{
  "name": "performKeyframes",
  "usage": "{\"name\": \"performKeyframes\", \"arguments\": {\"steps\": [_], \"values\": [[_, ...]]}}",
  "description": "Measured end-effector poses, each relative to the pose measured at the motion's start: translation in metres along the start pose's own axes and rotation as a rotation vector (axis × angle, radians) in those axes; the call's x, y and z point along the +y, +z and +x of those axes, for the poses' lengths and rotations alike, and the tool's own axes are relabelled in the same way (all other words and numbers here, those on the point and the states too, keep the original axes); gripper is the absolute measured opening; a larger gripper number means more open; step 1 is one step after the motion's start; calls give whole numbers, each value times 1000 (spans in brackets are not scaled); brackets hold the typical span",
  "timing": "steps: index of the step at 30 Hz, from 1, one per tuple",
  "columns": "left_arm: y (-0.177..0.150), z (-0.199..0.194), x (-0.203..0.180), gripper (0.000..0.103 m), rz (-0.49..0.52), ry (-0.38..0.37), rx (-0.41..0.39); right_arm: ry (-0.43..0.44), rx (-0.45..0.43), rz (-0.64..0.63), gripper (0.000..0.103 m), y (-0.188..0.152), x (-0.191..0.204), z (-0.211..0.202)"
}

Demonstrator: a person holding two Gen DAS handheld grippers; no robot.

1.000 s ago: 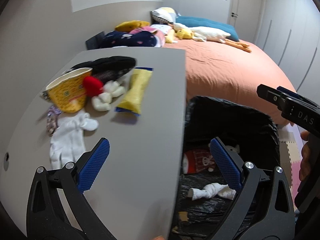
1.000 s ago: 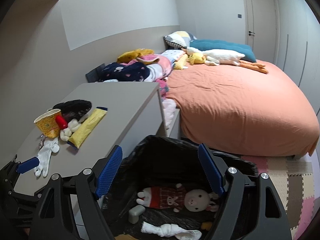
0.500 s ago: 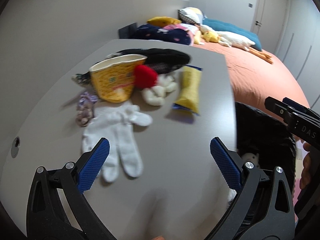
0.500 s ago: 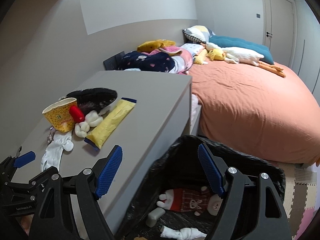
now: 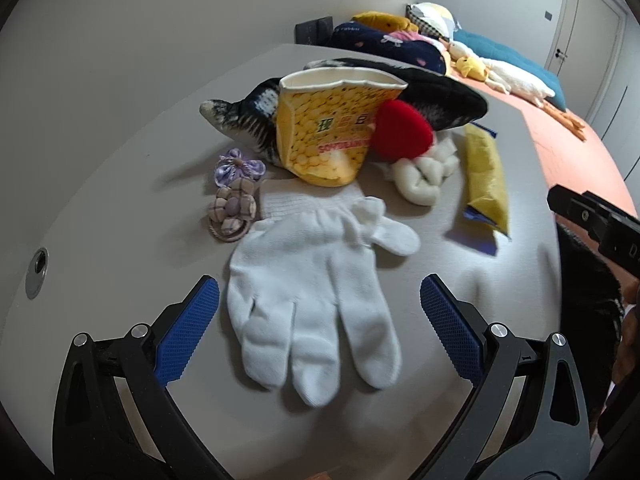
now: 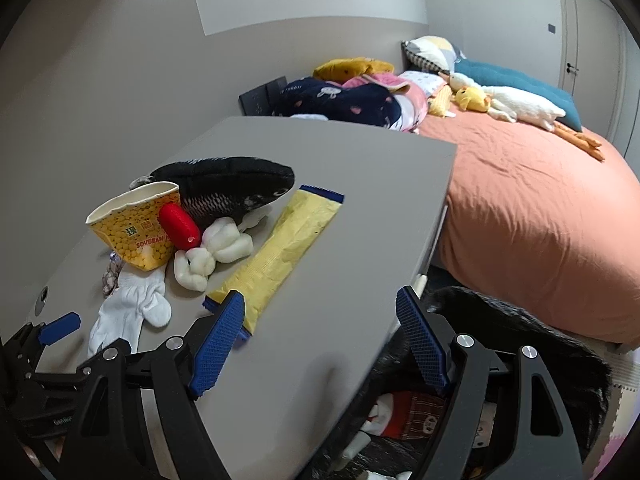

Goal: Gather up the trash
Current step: 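Move both open tools back toward the desk items, then grasp the yellow wrapper with the right tool while the left tool grasps the white glove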

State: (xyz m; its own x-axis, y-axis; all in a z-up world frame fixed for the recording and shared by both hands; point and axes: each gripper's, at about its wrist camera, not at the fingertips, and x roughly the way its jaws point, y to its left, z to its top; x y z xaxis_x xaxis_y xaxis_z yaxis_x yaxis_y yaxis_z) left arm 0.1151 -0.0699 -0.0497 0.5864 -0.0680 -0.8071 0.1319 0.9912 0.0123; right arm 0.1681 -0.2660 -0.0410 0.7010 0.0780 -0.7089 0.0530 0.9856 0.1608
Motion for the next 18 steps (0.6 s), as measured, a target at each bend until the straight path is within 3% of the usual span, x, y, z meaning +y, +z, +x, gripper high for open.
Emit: {"name": "performKeyframes", "arguments": {"steps": [10, 15, 18], "values": [[3, 16, 10, 95, 3, 28, 25, 30, 47, 17, 78, 15, 17, 37], [2, 21, 13, 83, 4, 0, 47, 22, 75, 55, 78, 21, 20, 53], [2, 21, 15, 77, -8, -15, 46, 12, 103, 60, 71, 22, 22, 62]]}}
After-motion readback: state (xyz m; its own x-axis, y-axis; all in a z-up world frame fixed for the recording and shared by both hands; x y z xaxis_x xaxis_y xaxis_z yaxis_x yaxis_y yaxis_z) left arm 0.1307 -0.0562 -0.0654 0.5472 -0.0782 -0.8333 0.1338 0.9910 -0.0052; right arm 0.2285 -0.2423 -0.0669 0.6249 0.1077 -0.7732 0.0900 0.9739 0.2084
